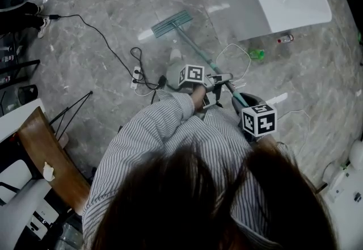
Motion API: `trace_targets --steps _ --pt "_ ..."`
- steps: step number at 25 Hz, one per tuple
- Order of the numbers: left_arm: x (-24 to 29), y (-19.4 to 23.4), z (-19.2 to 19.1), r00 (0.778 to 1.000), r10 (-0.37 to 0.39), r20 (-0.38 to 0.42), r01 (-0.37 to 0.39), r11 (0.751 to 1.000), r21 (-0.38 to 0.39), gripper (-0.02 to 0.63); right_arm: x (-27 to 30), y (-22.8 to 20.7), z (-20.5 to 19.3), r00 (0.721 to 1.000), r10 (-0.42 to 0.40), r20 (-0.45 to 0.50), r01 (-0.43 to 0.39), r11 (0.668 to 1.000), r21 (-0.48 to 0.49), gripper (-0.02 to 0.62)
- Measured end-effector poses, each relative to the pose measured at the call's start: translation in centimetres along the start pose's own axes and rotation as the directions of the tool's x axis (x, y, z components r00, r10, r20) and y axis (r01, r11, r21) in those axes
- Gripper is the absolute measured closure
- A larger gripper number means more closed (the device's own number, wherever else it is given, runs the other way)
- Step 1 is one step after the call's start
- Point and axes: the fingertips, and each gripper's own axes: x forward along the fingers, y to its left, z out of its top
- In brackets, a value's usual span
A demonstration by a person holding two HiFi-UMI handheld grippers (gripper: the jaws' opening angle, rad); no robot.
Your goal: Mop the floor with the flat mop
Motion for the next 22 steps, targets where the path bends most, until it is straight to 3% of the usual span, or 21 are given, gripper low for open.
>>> trace_targets --steps 9,18,22 --pt "-2.0 -1.9 8.7 0.999 0.008 0.031 -0.008 1.000 -0.015 0.400 4.4 0.3 7.7 1.000 -0.018 -0.018 0.018 1.000 -0.012 0.482" --pt "-7.7 -5.8 24.7 0.996 0.049 0.078 -0.045 0.998 -0.047 0.415 12.4 3.4 22.2 0.999 -0.003 -0.042 0.005 1.000 0.031 0.482" --pt "-11.8 -7.8 33.3 0.988 0.058 0.145 -0.046 0.996 -0.081 0.426 17.0 6.1 30.2 0.999 0.012 -0.037 -0.009 0.997 0.082 0.482"
